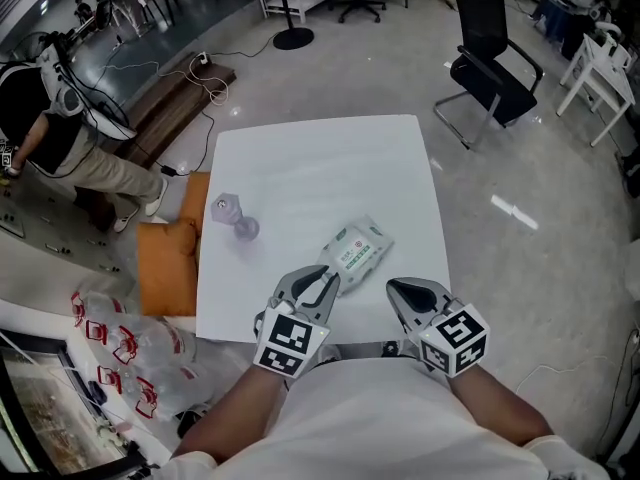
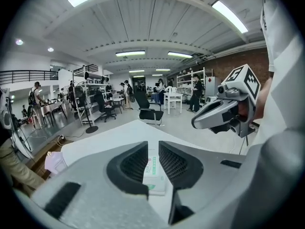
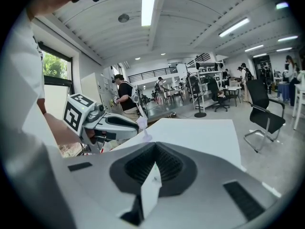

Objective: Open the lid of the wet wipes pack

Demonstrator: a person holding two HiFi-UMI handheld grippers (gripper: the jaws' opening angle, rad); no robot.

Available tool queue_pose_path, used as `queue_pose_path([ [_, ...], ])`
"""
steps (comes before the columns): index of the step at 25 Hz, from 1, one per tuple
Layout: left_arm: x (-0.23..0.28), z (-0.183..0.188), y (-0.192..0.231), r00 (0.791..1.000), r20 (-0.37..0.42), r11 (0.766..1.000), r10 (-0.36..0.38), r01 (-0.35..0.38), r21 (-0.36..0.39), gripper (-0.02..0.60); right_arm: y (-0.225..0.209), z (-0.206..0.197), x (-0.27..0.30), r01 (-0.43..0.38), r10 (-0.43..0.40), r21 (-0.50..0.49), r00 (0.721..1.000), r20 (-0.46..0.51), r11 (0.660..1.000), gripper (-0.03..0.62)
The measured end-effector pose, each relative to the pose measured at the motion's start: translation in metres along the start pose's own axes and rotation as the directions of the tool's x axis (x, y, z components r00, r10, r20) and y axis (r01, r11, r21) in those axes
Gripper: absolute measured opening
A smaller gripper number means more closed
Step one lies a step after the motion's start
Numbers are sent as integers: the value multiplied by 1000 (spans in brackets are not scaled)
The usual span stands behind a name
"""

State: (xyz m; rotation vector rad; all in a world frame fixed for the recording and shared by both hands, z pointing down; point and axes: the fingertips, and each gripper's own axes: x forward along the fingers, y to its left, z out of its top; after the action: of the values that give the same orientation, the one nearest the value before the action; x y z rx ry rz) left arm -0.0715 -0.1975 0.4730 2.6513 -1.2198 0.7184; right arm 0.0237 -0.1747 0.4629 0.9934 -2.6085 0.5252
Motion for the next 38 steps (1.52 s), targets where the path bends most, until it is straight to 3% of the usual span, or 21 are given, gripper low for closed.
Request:
queue_pose_path([
  [5, 12, -4, -1, 1000, -23, 1000, -14, 15, 28, 74, -5, -7, -4, 18, -18, 15, 1000, -8, 1000, 6],
  [9, 39, -23, -6, 995, -102, 996, -24, 33, 86, 77, -10, -12, -8, 34, -34, 27, 999, -10, 999, 6],
  [12, 67, -41, -11, 984, -176, 990, -38, 61, 128, 84, -15, -19, -11, 44, -43, 33, 999, -21, 999, 6],
  [22, 145, -102, -22, 934, -354, 982, -36, 99, 160, 83, -24, -39, -10, 33, -30, 75, 998, -46, 997, 6],
  [38, 178, -130, -27, 898, -441, 980, 3, 86, 181, 121, -44, -49, -6, 28, -20, 122, 997, -70, 992, 6],
])
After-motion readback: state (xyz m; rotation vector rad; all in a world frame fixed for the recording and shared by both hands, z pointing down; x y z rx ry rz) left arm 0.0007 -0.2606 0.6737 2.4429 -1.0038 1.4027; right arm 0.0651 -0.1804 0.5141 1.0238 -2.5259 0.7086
